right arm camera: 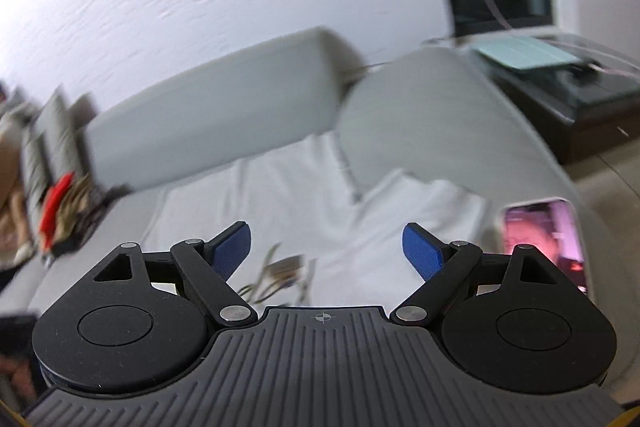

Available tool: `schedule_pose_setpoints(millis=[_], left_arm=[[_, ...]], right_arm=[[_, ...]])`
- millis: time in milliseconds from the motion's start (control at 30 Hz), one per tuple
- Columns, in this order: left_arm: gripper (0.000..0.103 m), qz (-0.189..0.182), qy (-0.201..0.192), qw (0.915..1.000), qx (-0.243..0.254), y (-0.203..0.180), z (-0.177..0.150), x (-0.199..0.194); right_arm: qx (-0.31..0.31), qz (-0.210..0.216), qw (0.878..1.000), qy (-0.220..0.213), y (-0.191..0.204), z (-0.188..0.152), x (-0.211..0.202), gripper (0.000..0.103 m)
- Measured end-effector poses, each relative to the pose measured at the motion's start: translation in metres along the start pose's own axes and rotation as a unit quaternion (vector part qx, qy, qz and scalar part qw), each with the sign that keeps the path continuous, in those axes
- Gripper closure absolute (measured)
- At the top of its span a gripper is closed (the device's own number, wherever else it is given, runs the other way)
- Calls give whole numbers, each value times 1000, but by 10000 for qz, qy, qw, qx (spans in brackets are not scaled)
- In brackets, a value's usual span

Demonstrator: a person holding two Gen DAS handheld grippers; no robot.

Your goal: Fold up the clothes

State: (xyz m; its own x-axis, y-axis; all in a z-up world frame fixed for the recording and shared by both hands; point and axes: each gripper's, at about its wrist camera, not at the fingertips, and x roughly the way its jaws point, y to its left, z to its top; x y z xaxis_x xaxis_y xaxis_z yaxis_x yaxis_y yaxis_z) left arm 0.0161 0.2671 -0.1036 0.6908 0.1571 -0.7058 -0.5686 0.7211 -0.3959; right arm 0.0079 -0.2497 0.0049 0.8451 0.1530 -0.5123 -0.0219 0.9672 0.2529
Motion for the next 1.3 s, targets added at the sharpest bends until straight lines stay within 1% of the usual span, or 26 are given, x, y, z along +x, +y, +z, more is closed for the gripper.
schedule_pose_setpoints(millis=[133,233,267,300,367,400,467,500,567,633,667,733,833,900,933,967,1000,1033,1133,1200,1233,1300], left_arm=[[61,-115,394,9992,-3,5,13,32],[61,-161,421,9990,27,5,16,42],[64,-189,469,9987,30,6,16,45],[74,-224,521,9984,27,7,17,48],[78,-325,567,9979,-37,8,17,54],[88,-379,564,9977,-75,9,18,55],[102,-625,599,9962,-118,10,18,56],[102,-674,522,9963,-41,8,18,52],[103,-539,92,9978,378,0,16,38],[103,-120,-327,9972,665,-4,17,19],[103,85,-509,9955,797,-5,17,10],[102,419,-609,9924,986,-5,18,4],[101,704,-382,9857,1480,-11,11,16],[91,864,-199,9839,1549,-13,7,21],[90,964,-192,9844,1461,-9,4,11],[82,1028,-197,9848,1389,-8,4,3],[67,1084,-201,9849,1335,-7,3,-5],[63,1098,-197,9841,1380,-12,0,-14],[60,951,-110,9809,1693,-31,-11,-34],[58,770,-4,9795,1859,-45,-20,-42],[58,628,58,9788,1950,-52,-25,-44],[58,337,244,9765,2113,-67,-32,-47]], right_arm=[[-296,152,9994,26,20,-3,-6,15],[-295,155,9994,9,23,-3,-8,15],[-269,147,9995,6,24,-3,-9,15],[-227,140,9996,11,23,-2,-9,15],[-131,135,9998,52,20,-1,-8,15],[-104,131,9998,67,18,-1,-8,15],[-140,111,9998,89,18,-1,-7,15],[-165,91,9998,103,18,-2,-7,15],[-177,74,9997,136,18,-3,-5,15],[-167,73,9996,196,19,-5,-2,15],[-187,61,9995,251,20,-6,0,15],[-243,1,9989,397,22,-10,8,15],[-145,-72,9979,623,19,-15,17,15],[75,-102,9976,675,9,-14,15,15],[192,-122,9973,695,3,-14,14,15],[355,-180,9970,663,-6,-13,11,15],[524,-259,9963,624,-14,-11,8,15],[691,-337,9953,582,-23,-9,6,15],[1072,-505,9919,458,-47,-4,1,15],[1142,-519,9908,509,-55,-3,3,15],[1154,-509,9904,562,-57,-2,5,18],[1119,-333,9907,694,-56,4,10,22]])
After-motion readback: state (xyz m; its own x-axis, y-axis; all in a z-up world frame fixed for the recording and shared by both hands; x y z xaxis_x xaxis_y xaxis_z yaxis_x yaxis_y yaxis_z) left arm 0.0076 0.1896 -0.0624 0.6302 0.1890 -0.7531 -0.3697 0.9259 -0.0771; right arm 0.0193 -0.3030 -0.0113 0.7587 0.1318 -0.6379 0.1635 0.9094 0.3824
